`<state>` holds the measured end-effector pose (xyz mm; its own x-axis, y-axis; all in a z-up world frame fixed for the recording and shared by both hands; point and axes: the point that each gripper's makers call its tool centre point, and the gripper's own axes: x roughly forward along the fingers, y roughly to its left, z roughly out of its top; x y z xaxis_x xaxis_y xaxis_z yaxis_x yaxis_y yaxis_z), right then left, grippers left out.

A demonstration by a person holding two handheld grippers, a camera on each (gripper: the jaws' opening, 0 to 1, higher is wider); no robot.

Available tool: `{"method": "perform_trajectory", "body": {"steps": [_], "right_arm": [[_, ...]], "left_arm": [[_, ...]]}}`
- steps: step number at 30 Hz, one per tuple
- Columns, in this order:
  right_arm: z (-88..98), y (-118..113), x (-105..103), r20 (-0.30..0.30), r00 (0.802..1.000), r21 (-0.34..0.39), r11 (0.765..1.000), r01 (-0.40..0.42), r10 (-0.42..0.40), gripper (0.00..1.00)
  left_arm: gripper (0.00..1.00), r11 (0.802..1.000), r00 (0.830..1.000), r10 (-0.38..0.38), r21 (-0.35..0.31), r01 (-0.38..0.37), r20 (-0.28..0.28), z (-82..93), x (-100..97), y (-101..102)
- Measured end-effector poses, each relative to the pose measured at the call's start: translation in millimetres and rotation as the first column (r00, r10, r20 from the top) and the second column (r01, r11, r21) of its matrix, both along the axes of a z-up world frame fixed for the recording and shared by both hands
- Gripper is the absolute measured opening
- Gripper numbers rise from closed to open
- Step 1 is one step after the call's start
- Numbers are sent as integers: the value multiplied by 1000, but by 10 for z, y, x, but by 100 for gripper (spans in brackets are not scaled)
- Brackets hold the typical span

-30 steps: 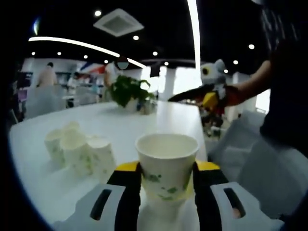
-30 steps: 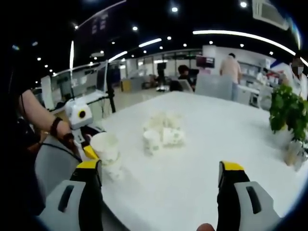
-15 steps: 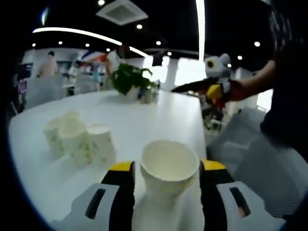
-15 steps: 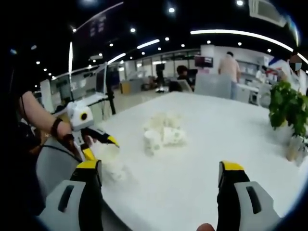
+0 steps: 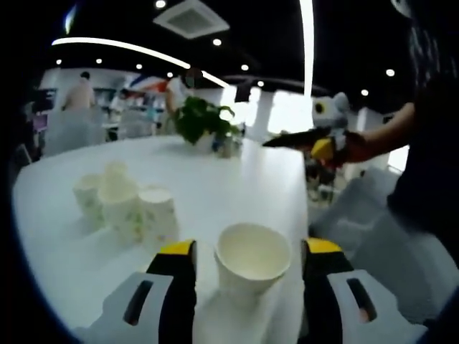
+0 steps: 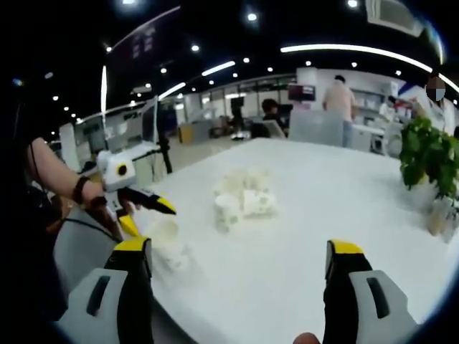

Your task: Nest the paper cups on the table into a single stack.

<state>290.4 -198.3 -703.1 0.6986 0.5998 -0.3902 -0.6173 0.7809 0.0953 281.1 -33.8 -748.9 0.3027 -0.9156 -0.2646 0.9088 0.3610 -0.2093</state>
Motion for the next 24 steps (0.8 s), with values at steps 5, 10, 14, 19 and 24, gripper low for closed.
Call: {"method": "perform_trajectory", "body": {"steps": [5,10,14,19,24], "right_arm": [[2,-13,9,2,1000,3,1000,-1,1,99],[-14,-23,23,0,1000,8,1000,1,-1,99],[-16,-18,26,-1,1000,26,1000,-1,1,99],[-19,-29,31,-1,1000,27,1000,0,0,99],[-16,-54,11,1,1000,29,1000,0,0,100]], "left_arm": [[57,998,998,53,-19,-52,19,118,71,81],[60,992,991,127,-31,-126,39,233,145,210],[63,987,986,161,-35,-160,50,265,160,273],[65,982,981,186,-30,-185,49,290,134,335],[72,970,969,242,-42,-240,54,359,171,413]]}}
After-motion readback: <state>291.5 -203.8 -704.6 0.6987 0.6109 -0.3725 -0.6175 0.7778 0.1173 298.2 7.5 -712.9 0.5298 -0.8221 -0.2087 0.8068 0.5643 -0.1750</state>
